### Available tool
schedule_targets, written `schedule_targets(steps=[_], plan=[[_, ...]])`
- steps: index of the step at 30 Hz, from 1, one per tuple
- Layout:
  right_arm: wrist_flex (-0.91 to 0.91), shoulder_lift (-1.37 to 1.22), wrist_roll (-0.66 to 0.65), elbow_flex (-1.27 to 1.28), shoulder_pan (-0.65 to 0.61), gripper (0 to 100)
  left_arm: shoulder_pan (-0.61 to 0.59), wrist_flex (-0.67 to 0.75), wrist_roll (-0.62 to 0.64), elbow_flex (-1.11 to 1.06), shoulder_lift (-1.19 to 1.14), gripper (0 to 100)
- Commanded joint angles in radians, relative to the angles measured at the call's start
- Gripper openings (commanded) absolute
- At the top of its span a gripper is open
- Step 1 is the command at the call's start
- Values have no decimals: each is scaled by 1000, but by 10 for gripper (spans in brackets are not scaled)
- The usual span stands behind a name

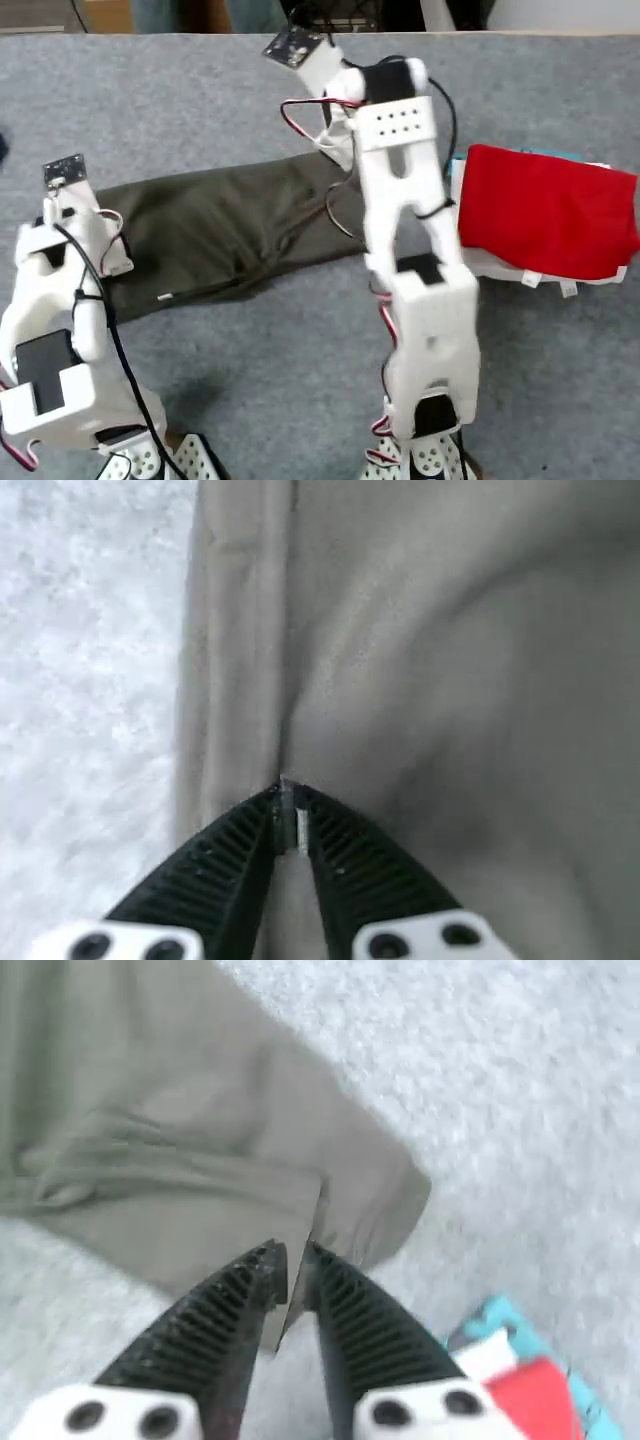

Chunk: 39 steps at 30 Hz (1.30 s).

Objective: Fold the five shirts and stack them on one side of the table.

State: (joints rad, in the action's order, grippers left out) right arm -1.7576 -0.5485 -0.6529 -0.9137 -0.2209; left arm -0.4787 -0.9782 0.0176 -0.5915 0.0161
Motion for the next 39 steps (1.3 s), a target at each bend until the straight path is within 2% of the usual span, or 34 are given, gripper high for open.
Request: schedule_targets(steps=[1, 7, 11, 14, 19, 23, 29, 36, 39], plan=[[-3, 288, 14, 277, 18, 17, -82, -209, 3, 168, 49, 111], [170, 564, -6, 760, 20, 17, -101, -411, 3, 423, -52, 182], [295, 687, -9, 986, 8, 18, -102, -500, -23, 598, -278, 208], [318, 748, -49, 1072, -23, 18, -104, -534, -25, 746, -468, 212], [316, 759, -55, 1104, -61, 18, -131, -629, -55, 969, -663, 212], [316, 754, -55, 1099, -61, 18, -162, -727, -209, 1101, -710, 209], [316, 754, -49, 1101, -61, 18, -170, -703, -238, 1115, -718, 212], [316, 769, -49, 1099, -61, 18, -163, -681, -252, 1124, -836, 208], [316, 782, -49, 1099, -61, 18, -134, -687, -207, 1158, -875, 158]])
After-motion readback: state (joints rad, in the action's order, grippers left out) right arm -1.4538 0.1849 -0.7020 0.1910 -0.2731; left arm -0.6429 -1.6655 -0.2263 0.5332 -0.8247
